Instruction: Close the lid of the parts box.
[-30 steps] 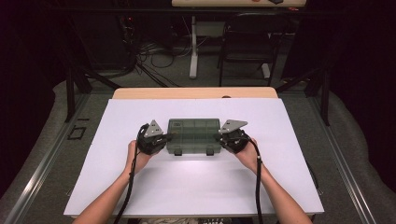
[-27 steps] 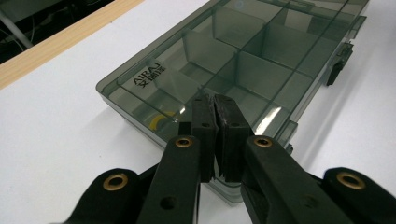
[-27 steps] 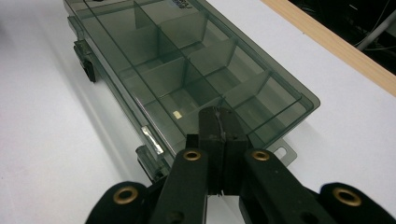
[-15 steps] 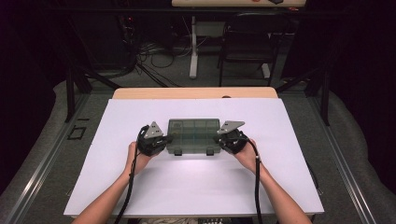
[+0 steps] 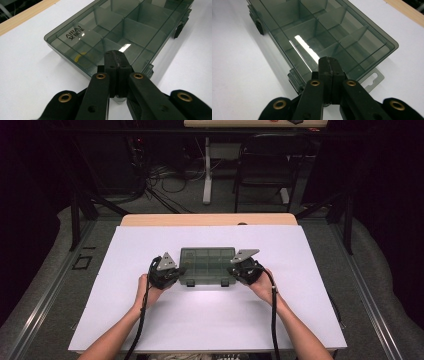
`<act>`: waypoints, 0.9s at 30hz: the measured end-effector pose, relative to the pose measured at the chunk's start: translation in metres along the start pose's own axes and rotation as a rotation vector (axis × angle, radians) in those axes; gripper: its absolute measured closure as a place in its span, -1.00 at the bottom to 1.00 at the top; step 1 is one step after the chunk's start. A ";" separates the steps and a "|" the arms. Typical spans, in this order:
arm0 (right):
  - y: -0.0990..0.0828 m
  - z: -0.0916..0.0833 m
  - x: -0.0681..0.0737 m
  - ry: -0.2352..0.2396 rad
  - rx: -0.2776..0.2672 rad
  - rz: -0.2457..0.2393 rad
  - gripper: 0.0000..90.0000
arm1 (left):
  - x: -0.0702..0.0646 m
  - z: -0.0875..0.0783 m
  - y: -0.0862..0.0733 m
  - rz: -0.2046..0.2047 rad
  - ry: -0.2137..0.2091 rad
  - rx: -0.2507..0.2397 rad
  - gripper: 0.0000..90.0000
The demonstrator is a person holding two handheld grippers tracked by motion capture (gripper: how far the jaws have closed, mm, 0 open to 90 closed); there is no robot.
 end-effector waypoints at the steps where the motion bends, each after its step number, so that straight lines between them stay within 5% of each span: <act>1: -0.001 0.000 -0.001 0.001 -0.009 0.002 1.00 | 0.000 0.000 0.000 -0.004 -0.006 -0.004 0.96; 6: -0.002 -0.001 -0.003 -0.007 -0.037 0.004 0.96 | 0.002 -0.003 0.000 -0.028 0.001 -0.006 0.49; 15: 0.002 -0.019 0.001 -0.004 -0.110 0.009 0.03 | 0.003 -0.018 0.000 -0.053 0.028 -0.019 -0.51; 20: 0.001 -0.027 0.004 -0.011 -0.128 0.024 -0.40 | -0.001 -0.029 -0.005 -0.053 0.031 -0.027 -0.67; 27: -0.002 -0.035 0.007 -0.020 -0.153 0.038 -0.69 | -0.004 -0.041 -0.011 -0.055 0.038 -0.029 -0.84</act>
Point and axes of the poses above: each handheld gripper's, and its own axes: z roughly forward along the jaws, y roughly out of its top, x roughly to its left, the point moved 3 cm from there along z, roughly forward along the jaws, and after that the axes turned 10 degrees about y, right-handed, at the moved point
